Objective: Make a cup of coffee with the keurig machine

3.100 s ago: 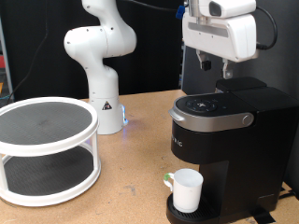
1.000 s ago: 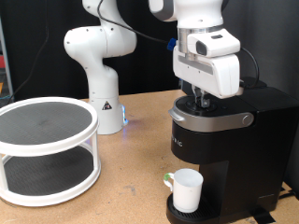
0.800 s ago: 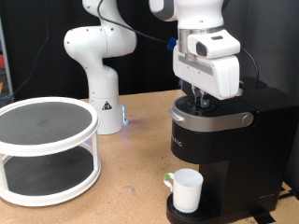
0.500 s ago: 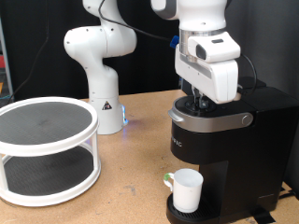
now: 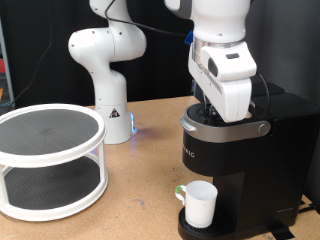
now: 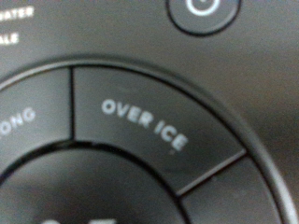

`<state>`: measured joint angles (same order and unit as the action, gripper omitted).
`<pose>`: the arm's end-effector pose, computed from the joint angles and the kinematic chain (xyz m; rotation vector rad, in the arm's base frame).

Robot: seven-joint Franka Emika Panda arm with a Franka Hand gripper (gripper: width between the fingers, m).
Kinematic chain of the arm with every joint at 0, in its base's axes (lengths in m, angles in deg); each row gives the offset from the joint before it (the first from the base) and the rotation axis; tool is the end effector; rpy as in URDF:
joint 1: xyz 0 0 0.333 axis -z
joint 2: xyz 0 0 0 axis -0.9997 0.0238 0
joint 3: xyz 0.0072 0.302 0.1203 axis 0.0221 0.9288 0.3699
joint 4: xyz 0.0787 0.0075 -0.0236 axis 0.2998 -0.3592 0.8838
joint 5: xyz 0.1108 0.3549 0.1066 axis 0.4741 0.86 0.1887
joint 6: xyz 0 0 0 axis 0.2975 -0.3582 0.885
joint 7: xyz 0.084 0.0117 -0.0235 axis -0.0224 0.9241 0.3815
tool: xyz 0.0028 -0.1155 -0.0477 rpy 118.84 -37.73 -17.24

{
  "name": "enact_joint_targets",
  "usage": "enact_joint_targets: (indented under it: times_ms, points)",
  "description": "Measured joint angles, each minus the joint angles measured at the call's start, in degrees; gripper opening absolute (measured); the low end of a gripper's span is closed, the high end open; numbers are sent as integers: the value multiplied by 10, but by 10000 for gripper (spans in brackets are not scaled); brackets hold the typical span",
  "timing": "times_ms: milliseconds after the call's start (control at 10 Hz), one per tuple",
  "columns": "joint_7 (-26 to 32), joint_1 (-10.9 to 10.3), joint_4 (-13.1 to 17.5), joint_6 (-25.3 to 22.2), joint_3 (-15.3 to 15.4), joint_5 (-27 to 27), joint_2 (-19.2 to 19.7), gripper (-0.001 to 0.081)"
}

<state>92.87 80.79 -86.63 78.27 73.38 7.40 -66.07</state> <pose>0.5302 0.0969 0.4193 -2.8037 -1.0465 0.1638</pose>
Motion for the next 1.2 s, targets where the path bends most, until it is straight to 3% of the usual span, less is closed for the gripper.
enact_joint_targets:
  times_ms: [600,900,1200]
  points:
    - [8,2,11,-9,-2,8,8,1]
    - [35,2,-27,73,-2,38,-13,1]
    - [87,2,-65,121,-2,75,-38,1]
